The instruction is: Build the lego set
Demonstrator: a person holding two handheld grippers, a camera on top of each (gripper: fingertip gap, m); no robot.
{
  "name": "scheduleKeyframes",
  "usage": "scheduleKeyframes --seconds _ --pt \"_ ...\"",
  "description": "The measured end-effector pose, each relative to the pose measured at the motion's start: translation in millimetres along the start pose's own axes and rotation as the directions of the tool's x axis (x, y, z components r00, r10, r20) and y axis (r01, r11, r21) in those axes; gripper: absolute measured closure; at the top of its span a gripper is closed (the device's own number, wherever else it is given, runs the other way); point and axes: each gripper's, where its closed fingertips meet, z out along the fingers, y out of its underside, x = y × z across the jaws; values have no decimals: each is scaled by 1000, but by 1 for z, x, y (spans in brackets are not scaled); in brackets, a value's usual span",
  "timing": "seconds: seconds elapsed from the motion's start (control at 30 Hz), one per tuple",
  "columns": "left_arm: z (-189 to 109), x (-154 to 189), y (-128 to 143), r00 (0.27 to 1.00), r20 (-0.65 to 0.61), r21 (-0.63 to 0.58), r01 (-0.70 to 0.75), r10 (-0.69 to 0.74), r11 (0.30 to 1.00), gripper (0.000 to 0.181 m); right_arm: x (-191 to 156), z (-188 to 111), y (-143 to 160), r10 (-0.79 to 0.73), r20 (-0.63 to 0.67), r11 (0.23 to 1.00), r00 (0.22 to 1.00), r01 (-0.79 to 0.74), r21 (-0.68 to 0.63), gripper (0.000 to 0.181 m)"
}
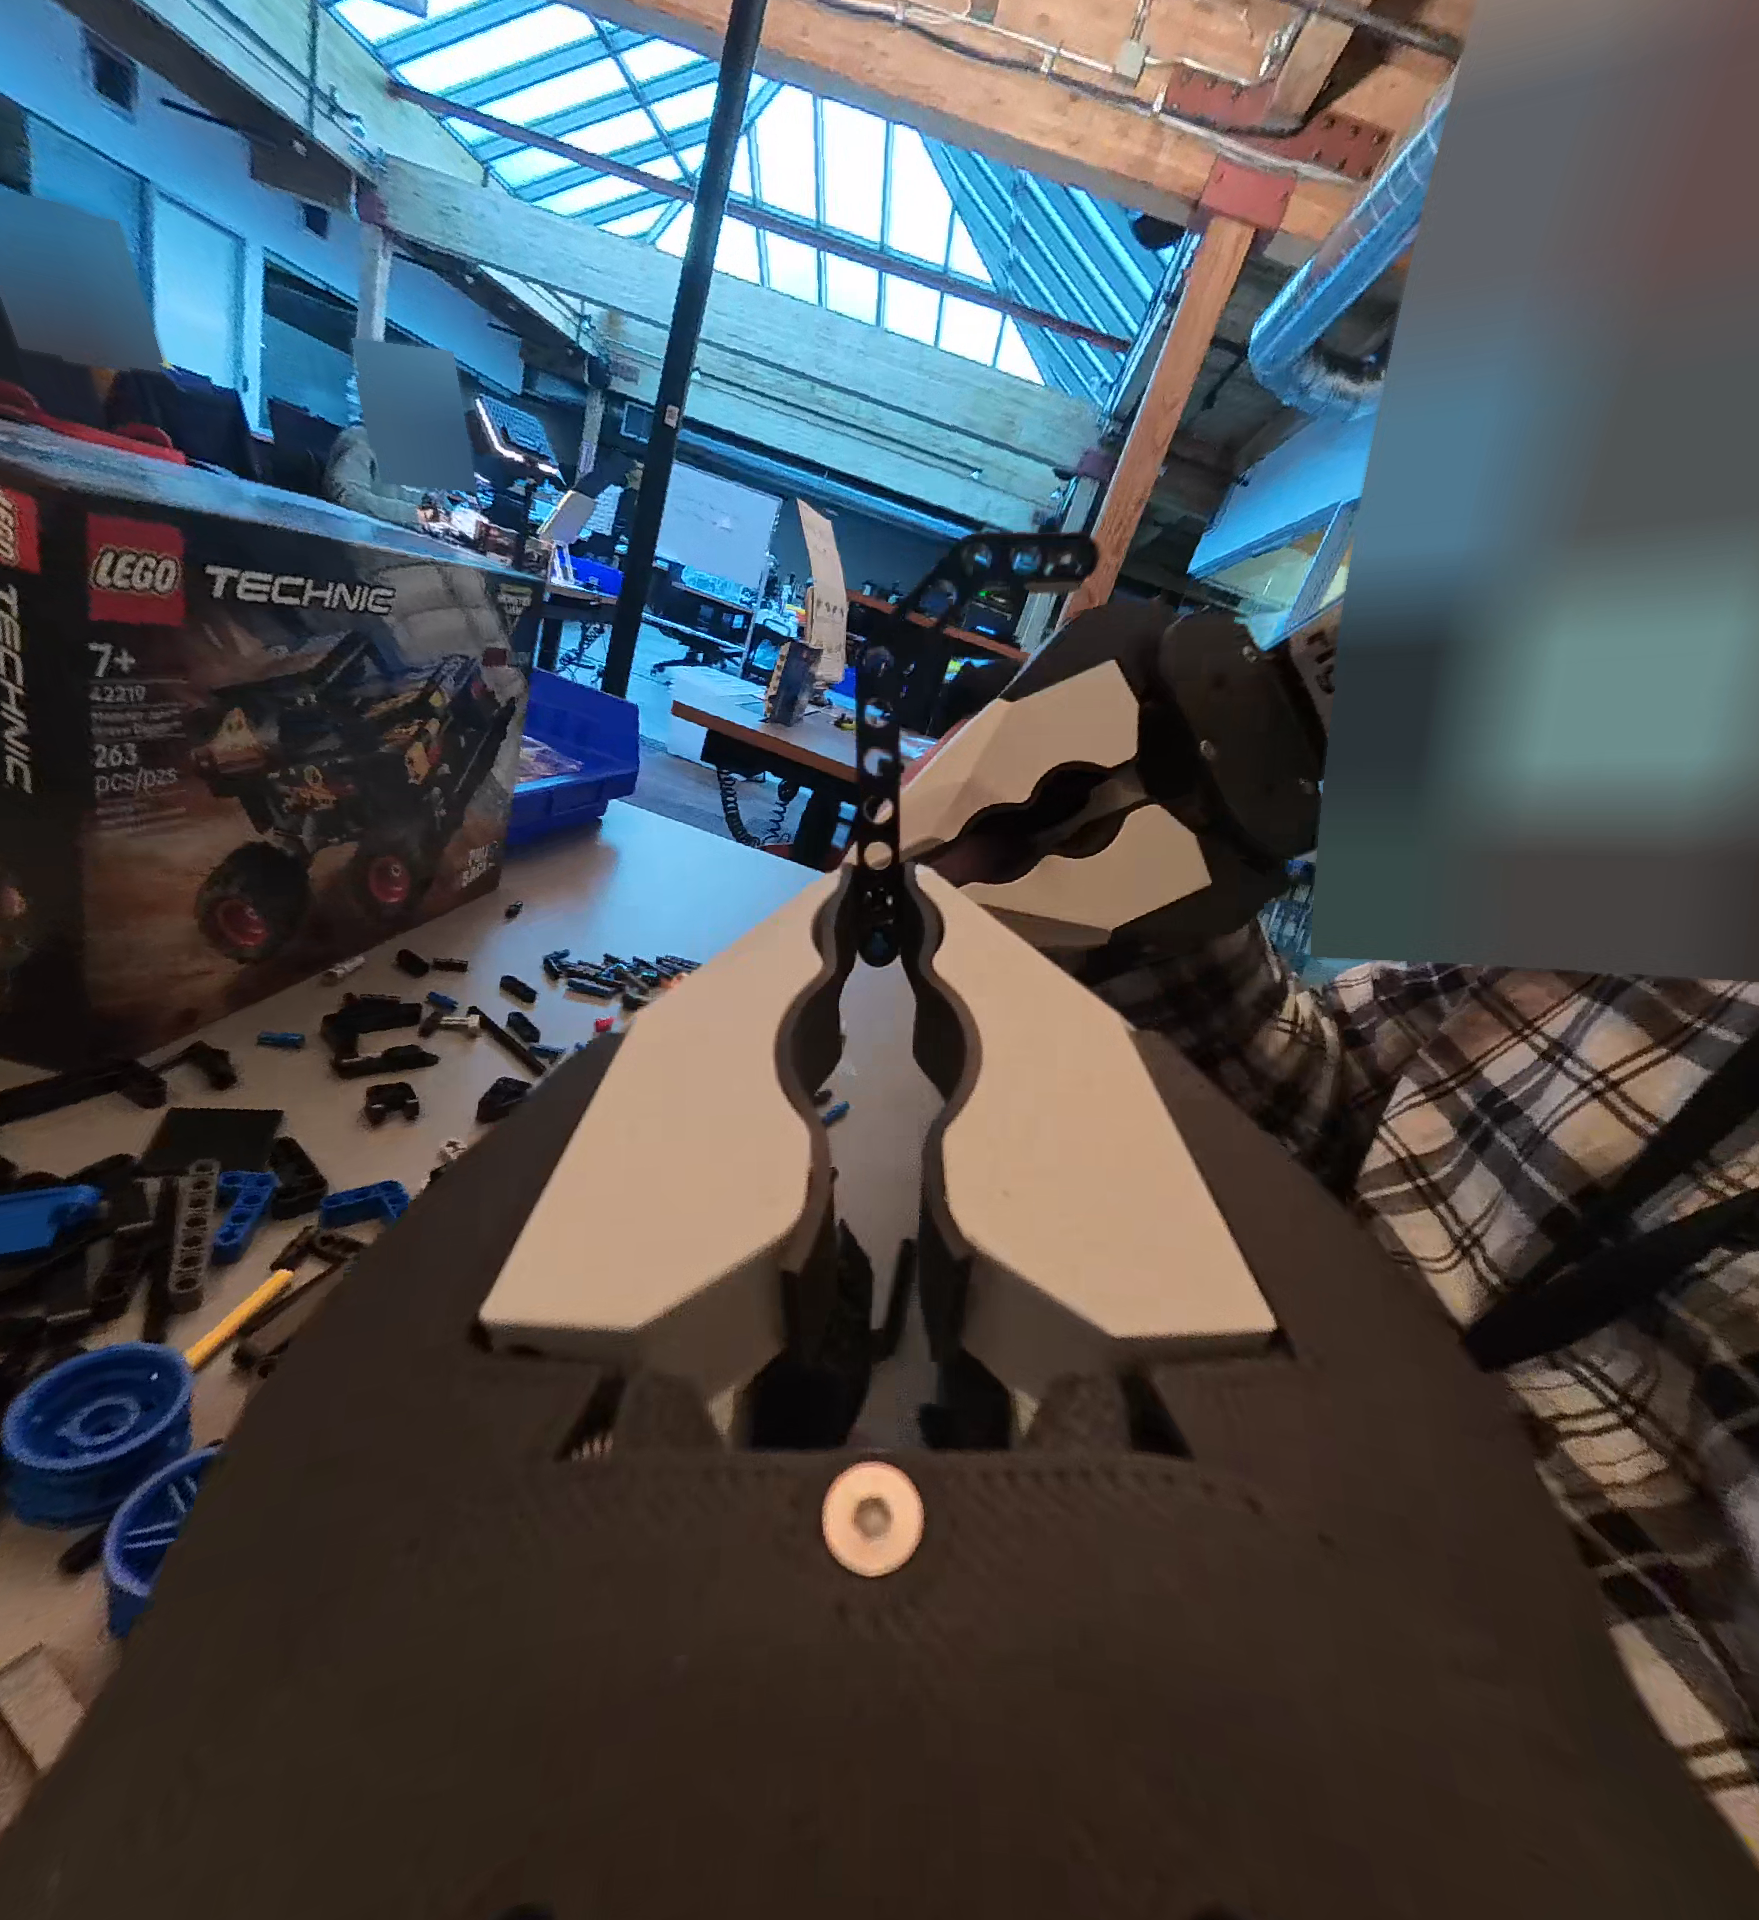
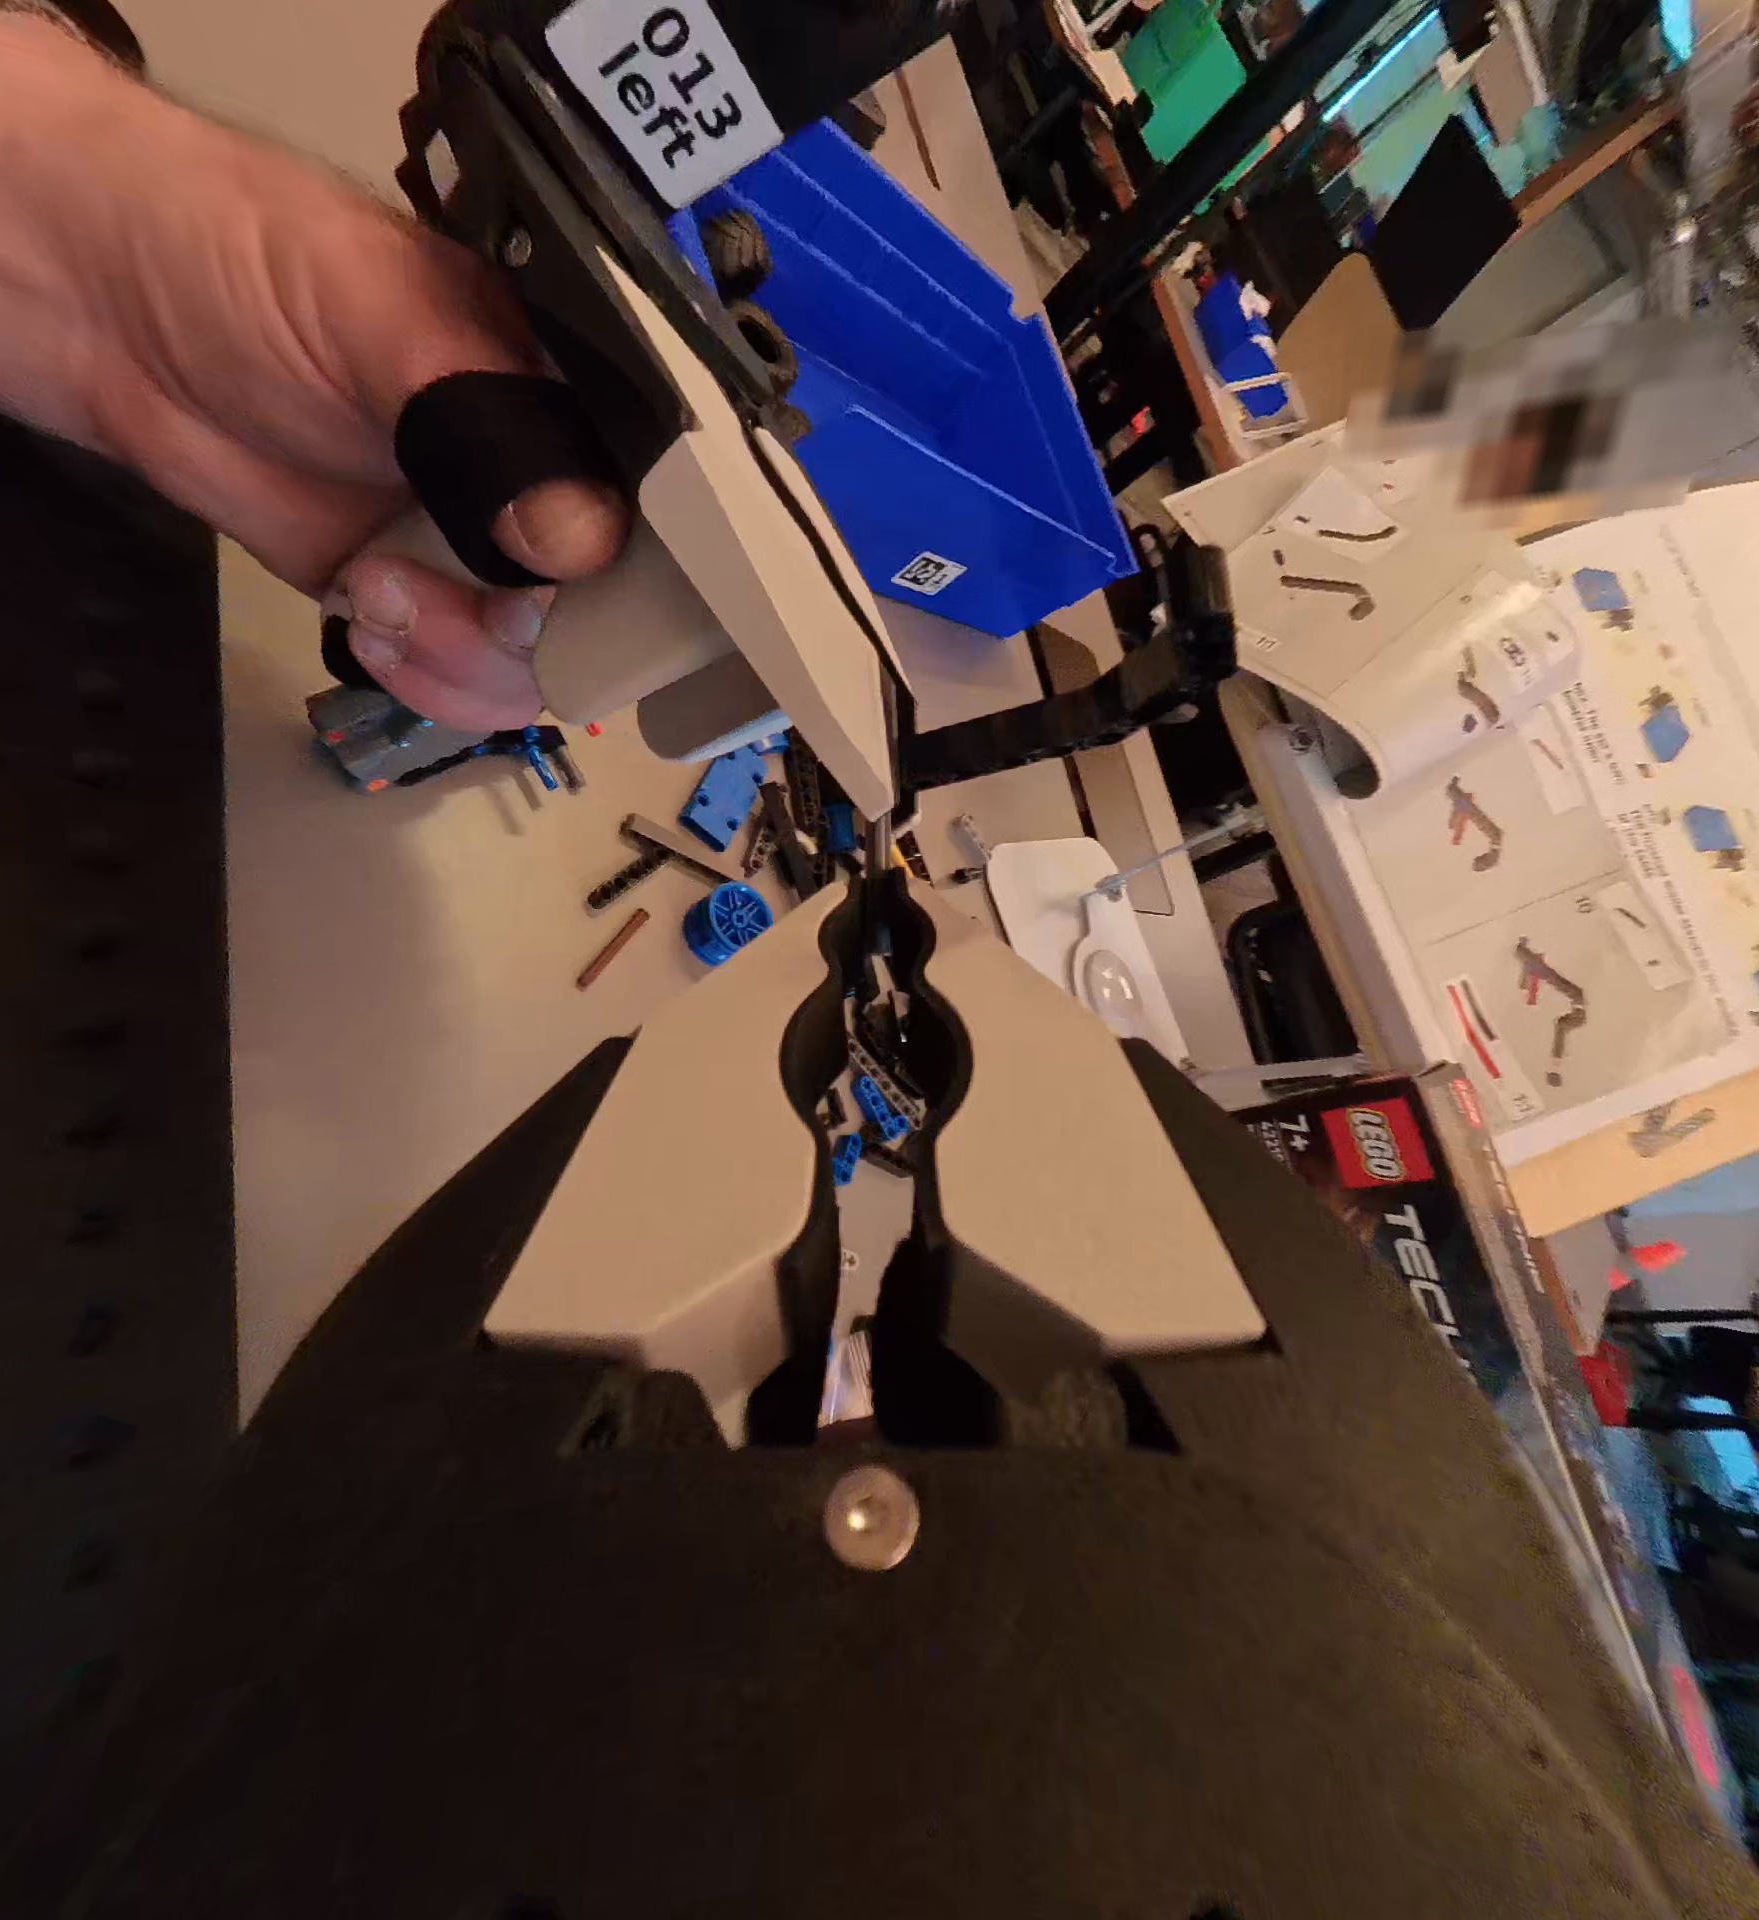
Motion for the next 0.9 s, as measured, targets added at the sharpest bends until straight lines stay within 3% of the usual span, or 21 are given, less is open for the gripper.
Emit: scheduleKeyframes --seconds 0.3,0.43,0.6,0.73,0.9 --pt "-6 1 0 989 31 -15 -146 146 989 176 -1 6 -8 -141 -148 989 979 133 -64 180" --pt "-8 1 -3 984 48 -21 -171 172 985 176 0 8 -13 18 -107 998 994 -11 68 180" --pt "-6 -1 -3 961 113 -71 -247 254 966 176 1 11 -12 115 -105 981 988 -96 169 180" --pt "-2 9 -10 904 142 -130 -386 403 913 176 4 3 -24 222 -107 907 969 -165 387 181" --pt "1 13 -24 856 173 -165 -463 487 871 164 11 -7 -32 251 -129 857 959 -158 491 180"
